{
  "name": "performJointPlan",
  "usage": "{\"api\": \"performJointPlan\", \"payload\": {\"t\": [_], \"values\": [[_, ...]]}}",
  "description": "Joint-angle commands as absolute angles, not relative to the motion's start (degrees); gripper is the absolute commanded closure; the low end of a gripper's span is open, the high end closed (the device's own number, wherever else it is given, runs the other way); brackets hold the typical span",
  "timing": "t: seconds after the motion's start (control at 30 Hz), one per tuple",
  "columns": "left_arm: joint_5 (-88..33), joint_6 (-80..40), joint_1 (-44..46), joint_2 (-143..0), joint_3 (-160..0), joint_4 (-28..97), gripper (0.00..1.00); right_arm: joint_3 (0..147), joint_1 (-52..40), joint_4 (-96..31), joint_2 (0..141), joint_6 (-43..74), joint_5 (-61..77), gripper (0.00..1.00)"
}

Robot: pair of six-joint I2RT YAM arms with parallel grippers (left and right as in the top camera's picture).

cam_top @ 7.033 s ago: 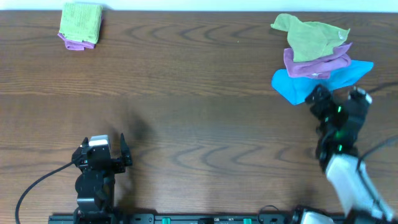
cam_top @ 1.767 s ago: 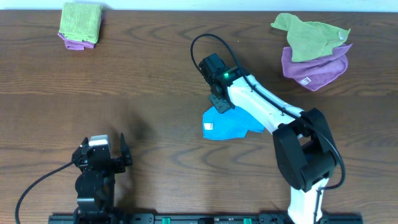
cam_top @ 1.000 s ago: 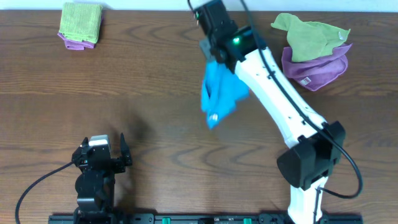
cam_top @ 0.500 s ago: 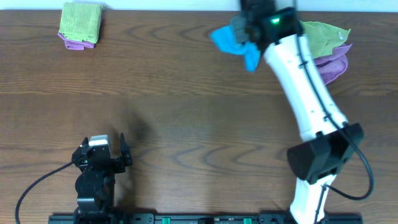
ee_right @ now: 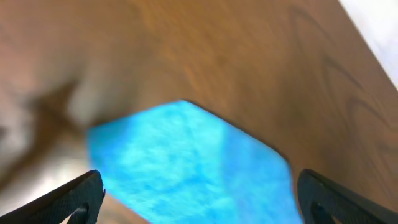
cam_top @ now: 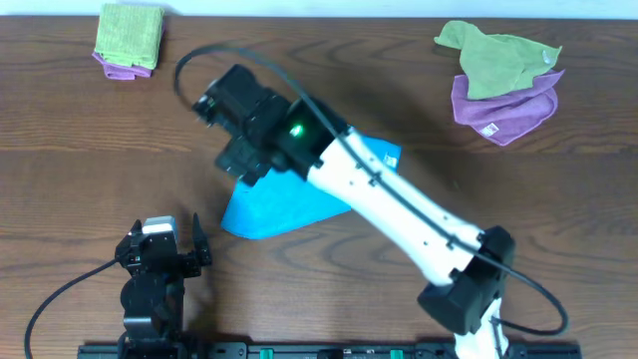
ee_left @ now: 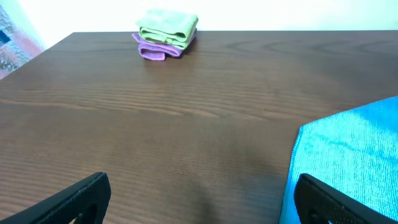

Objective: Fold the cloth

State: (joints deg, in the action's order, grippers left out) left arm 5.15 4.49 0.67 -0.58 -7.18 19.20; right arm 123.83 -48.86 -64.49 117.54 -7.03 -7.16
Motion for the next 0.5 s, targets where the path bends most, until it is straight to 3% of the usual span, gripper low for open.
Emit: {"api": "performJointPlan", "payload": {"t": [0.0,0.47], "values": [[5.98,4.08,0.73,-0.27,-5.93,19.68,0.05,120.81,-41.56,-64.99,117.34,-5.82,-7.68,0.02],[5.98,4.08,0.73,-0.27,-5.93,19.68,0.05,97.25,-18.37,-59.13,117.34,-4.38,7.4,0.15]]}}
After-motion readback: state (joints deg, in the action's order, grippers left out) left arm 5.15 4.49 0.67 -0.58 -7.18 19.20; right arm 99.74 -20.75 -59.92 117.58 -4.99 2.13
